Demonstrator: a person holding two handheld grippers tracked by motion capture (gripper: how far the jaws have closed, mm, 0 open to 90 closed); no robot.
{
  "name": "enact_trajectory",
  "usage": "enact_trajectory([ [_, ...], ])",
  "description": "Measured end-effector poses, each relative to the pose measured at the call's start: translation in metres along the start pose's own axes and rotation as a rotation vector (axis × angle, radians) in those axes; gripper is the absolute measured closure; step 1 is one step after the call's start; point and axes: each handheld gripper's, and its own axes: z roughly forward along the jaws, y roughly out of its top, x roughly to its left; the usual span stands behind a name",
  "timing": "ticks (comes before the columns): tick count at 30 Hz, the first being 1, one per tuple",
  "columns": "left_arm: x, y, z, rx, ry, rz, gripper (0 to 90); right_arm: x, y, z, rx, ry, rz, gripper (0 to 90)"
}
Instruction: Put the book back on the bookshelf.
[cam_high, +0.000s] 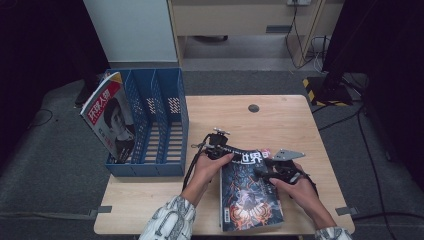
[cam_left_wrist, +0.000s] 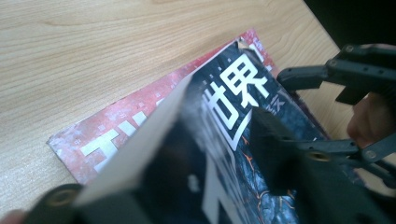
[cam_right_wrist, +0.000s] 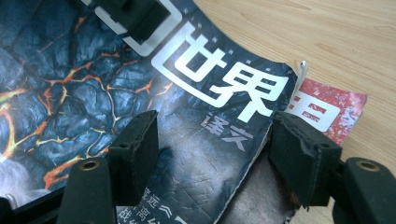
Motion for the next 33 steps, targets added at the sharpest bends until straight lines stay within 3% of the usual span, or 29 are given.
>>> enact_trajectory([
  [5, -0.006, 0.001, -0.008, -0.032, -0.020, 0.009, 74.9, 0.001, 0.000, -0.002, 0.004, 0.010, 0.011, 28.2],
  [11, -0.021, 0.003, -0.021, -0.074, -0.024, 0.065, 77.1, 0.005, 0.002, -0.006, -0.017, -0.007, 0.013, 18.8],
  [18, -0.032, 0.010, -0.035, -0.084, 0.004, 0.122, 78.1, 0.004, 0.003, -0.009, -0.038, -0.021, 0.037, 13.8],
  [22, -0.034, 0.012, -0.040, -0.085, 0.014, 0.136, 78.5, 0.005, 0.003, -0.008, -0.037, -0.015, 0.038, 14.6],
  [33, -0.039, 0.019, -0.054, -0.099, 0.028, 0.150, 79.5, 0.002, 0.002, -0.014, -0.038, -0.029, 0.013, 28.8],
])
